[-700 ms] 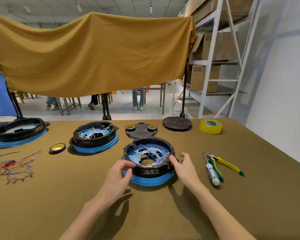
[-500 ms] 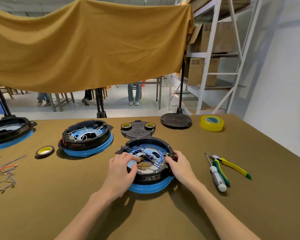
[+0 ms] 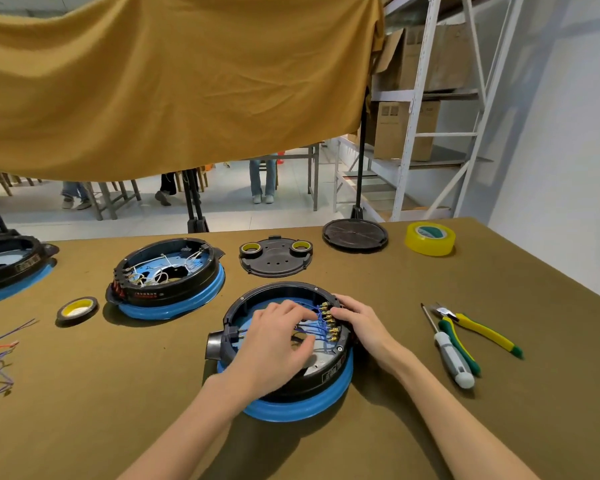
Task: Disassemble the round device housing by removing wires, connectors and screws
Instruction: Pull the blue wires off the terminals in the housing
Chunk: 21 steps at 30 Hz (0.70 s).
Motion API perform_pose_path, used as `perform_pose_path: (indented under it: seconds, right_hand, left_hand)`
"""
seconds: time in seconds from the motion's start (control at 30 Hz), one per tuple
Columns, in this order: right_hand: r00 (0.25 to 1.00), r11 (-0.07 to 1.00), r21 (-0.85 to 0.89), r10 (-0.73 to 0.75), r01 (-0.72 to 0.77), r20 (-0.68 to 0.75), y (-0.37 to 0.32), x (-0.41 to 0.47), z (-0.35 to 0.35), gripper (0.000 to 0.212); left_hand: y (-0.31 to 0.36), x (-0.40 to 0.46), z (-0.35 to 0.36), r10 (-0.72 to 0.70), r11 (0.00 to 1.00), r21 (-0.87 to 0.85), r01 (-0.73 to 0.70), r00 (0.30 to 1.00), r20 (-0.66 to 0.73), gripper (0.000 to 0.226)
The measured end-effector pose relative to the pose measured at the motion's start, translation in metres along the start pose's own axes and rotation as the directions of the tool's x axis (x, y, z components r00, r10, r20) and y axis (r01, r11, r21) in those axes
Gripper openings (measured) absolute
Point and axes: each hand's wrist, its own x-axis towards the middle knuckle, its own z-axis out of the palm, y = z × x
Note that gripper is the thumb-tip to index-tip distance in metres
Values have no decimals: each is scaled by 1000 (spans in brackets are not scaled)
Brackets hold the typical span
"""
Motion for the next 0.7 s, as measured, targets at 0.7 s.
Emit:
perform_pose_path:
  seconds: [0.7]
  right_hand:
    - [995,994,26,-104,104,9,5,10,2,34]
  left_hand:
    - [0,36,27,28,998,59,-33,997,73,19]
